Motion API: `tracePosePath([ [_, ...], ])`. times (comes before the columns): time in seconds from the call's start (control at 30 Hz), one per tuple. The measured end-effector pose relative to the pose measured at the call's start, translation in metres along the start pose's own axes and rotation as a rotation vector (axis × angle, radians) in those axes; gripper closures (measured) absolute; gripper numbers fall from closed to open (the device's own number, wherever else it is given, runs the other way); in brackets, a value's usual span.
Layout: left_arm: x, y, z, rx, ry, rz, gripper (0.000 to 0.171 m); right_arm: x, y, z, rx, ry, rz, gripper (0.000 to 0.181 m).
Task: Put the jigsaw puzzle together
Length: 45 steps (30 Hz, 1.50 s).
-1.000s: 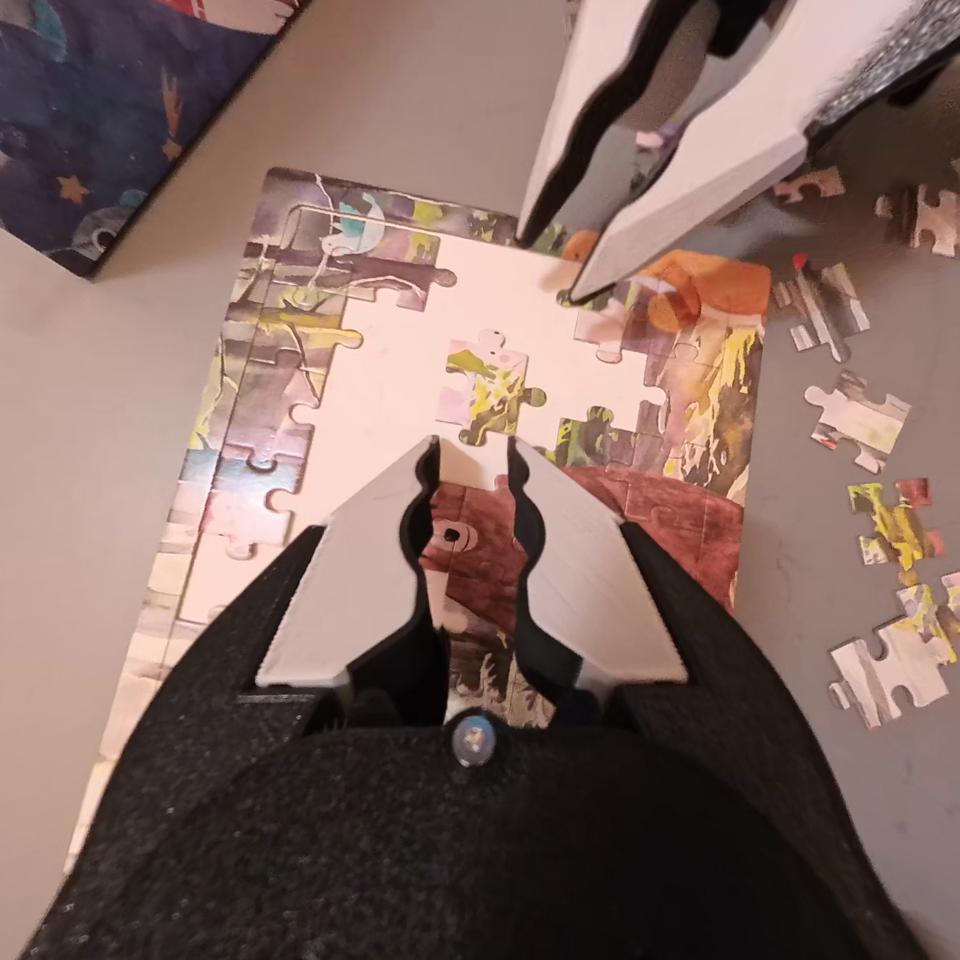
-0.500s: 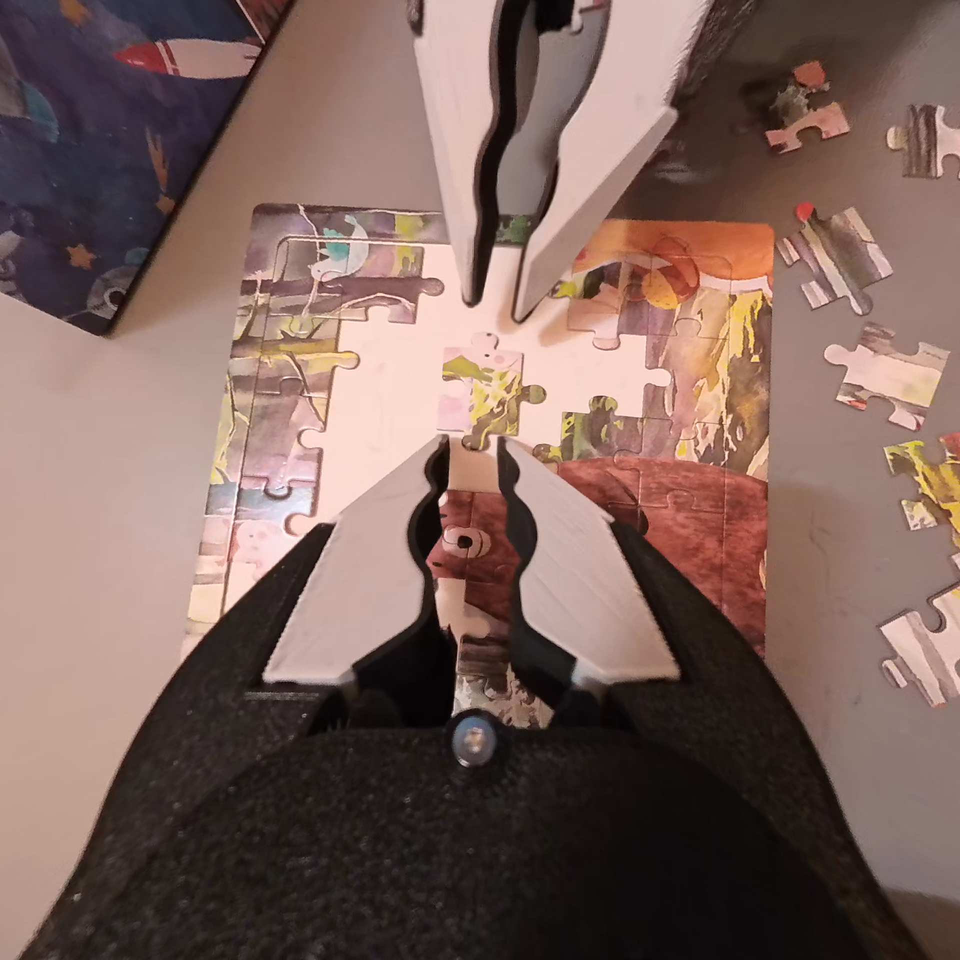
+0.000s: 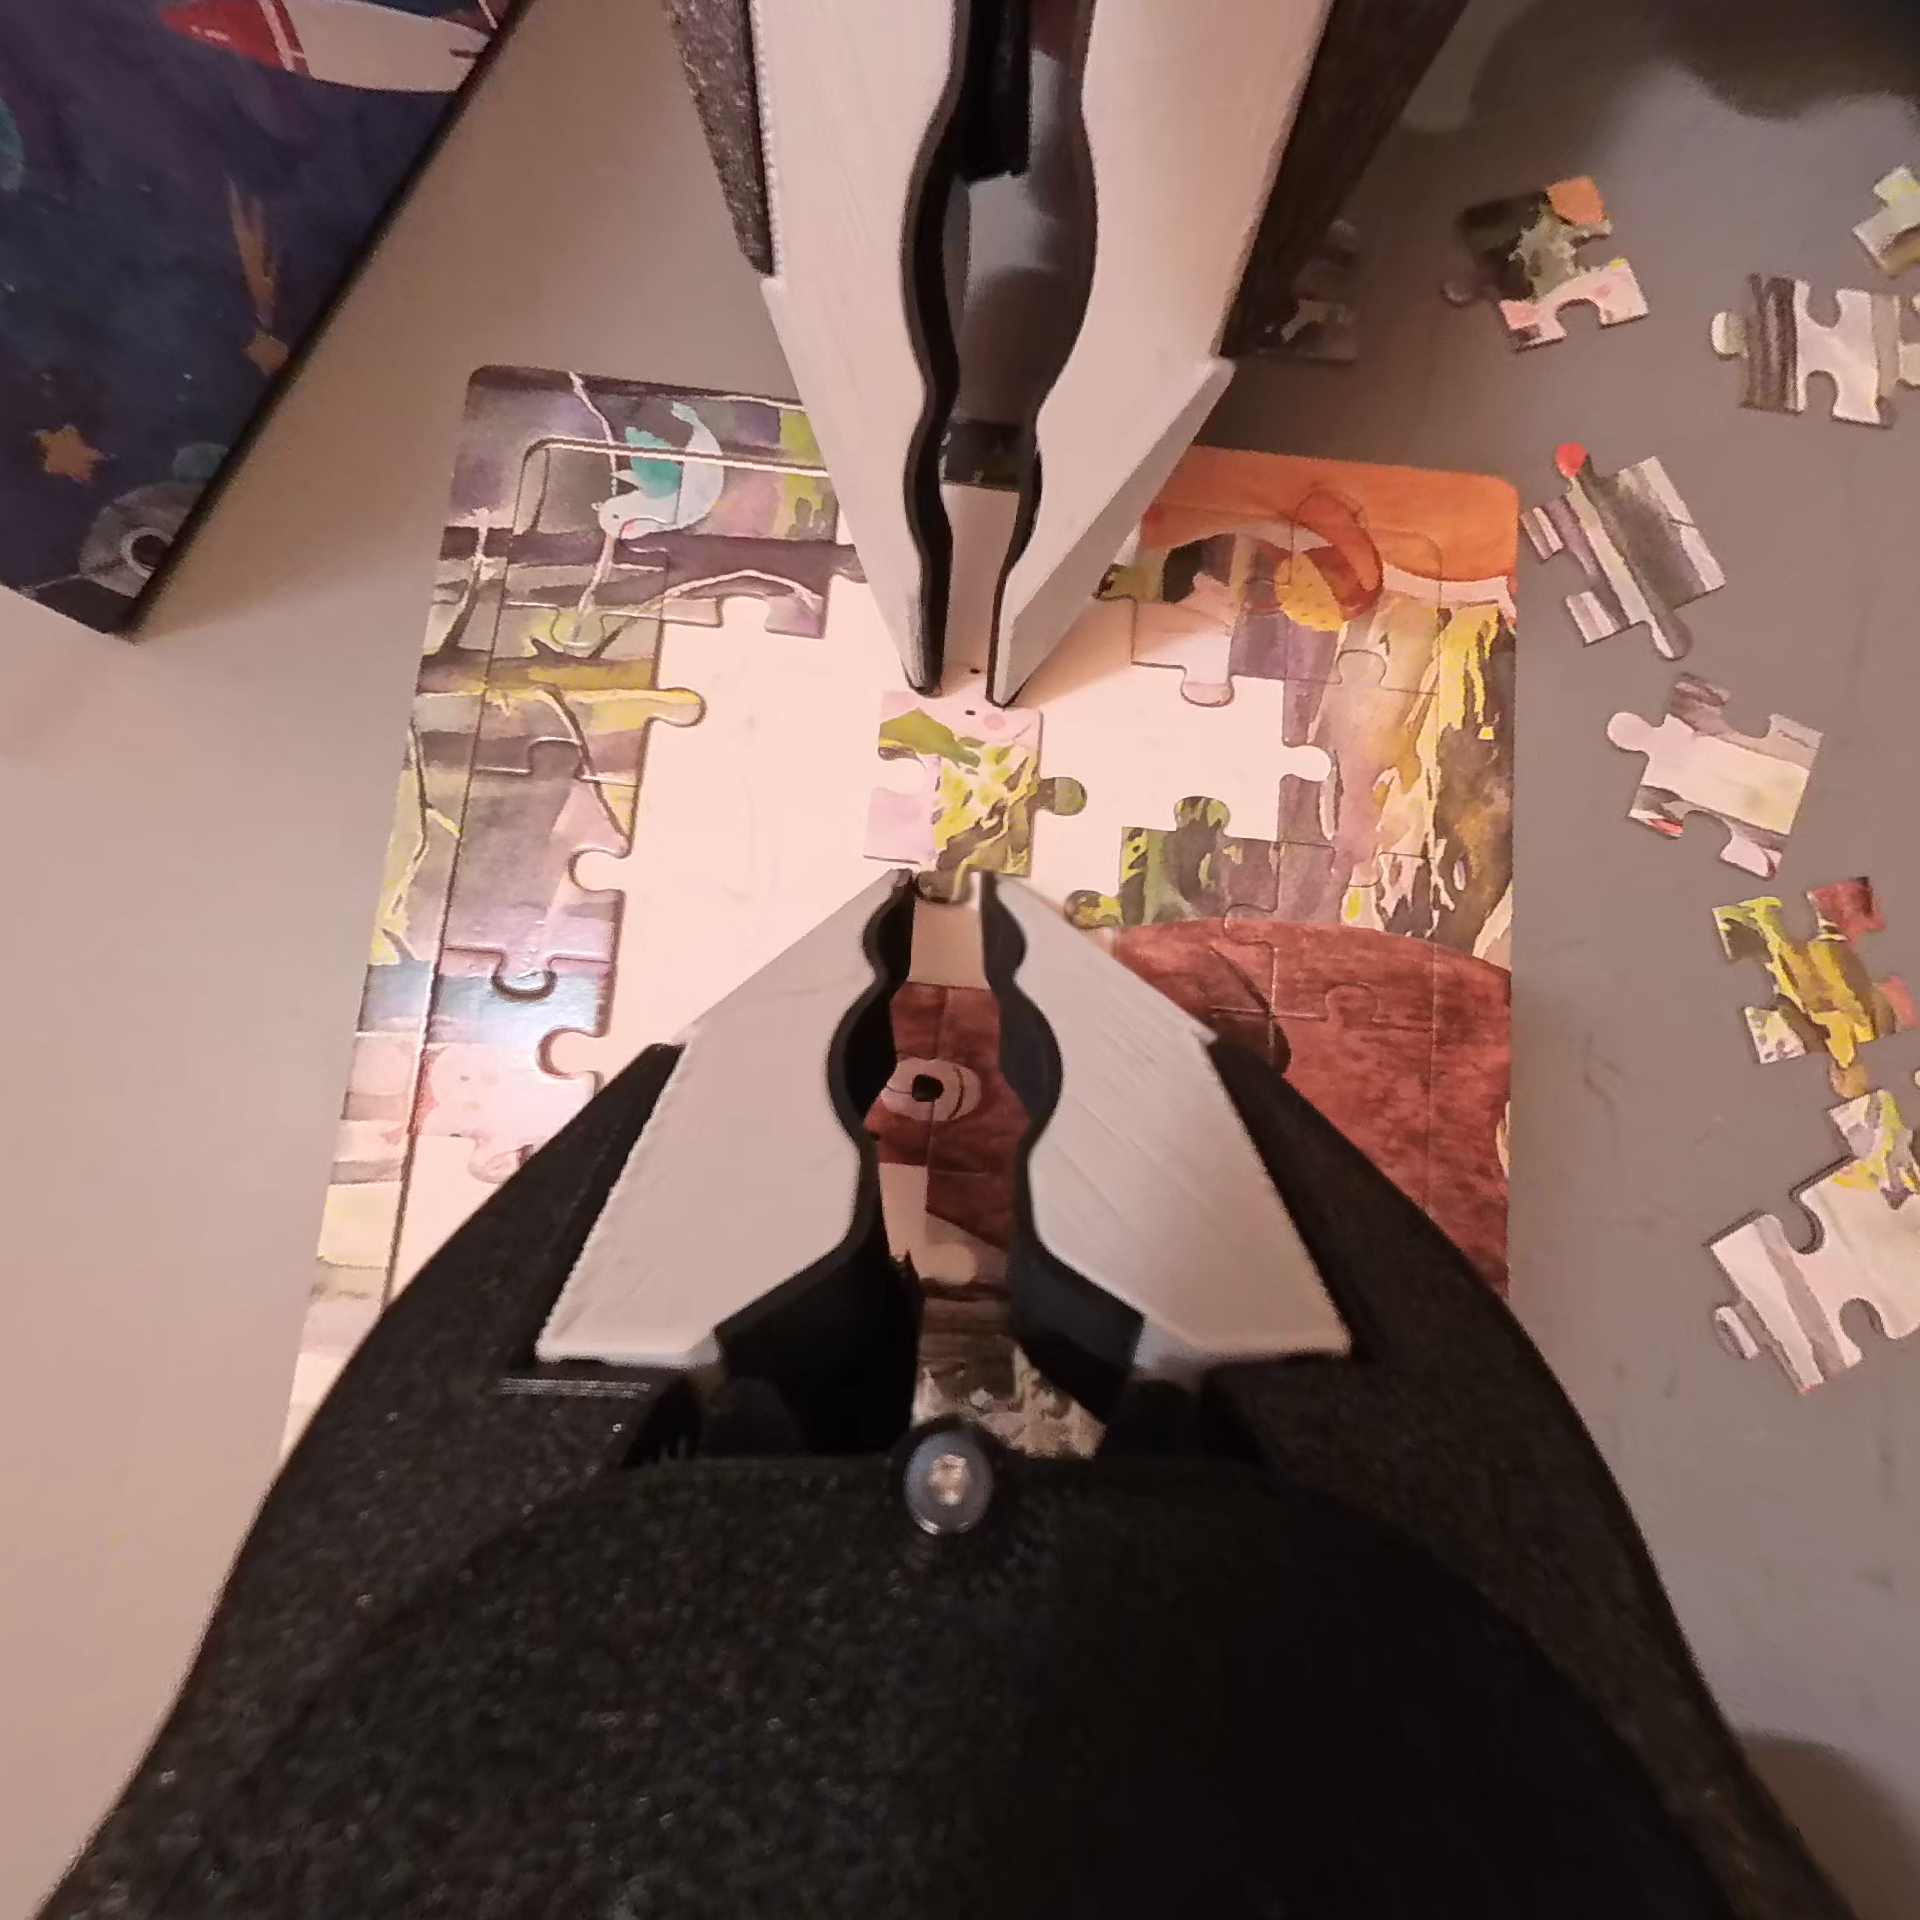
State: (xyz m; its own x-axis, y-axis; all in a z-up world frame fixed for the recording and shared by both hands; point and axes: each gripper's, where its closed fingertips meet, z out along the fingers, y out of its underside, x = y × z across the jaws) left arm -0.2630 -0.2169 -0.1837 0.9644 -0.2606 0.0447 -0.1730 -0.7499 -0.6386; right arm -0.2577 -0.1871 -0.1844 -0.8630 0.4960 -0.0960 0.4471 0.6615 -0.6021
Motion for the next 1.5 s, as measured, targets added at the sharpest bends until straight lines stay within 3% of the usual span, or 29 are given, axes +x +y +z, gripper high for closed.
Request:
tracePosePath([
  [0.27, 0.002, -0.004, -0.001, 0.014, -0.008, 0.030, 0.163, -0.006, 0.002, -0.003, -0.036, 0.008, -0.001, 0.173],
  [0.47, 0.022, -0.025, -0.002, 0.067, 0.019, 0.064, 0.163, -0.019, 0.004, -0.017, -0.016, 0.003, 0.002, 0.181],
  [0.67, 0.021, -0.011, 0.008, 0.004, -0.001, 0.072, 0.163, -0.012, 0.014, -0.020, -0.027, 0.036, 0.035, 0.181],
  [0.8, 0.019, -0.009, 0.002, 0.012, -0.014, 0.052, 0.163, -0.012, 0.014, -0.034, 0.050, 0.031, 0.128, 0.181],
  [1.1, 0.015, -0.008, 0.005, 0.016, -0.025, 0.028, 0.163, -0.014, 0.018, -0.019, 0.035, 0.101, 0.142, 0.181],
  [1.3, 0.010, -0.006, 0.004, 0.016, -0.039, 0.014, 0.163, -0.012, 0.014, -0.047, 0.058, 0.209, 0.210, 0.181],
  [1.43, 0.010, -0.007, 0.004, 0.020, -0.043, -0.005, 0.163, -0.030, 0.005, -0.068, 0.091, 0.261, 0.238, 0.181],
  [1.5, 0.008, -0.007, 0.002, 0.018, -0.065, -0.017, 0.154, -0.037, 0.001, -0.076, 0.127, 0.308, 0.296, 0.180],
])
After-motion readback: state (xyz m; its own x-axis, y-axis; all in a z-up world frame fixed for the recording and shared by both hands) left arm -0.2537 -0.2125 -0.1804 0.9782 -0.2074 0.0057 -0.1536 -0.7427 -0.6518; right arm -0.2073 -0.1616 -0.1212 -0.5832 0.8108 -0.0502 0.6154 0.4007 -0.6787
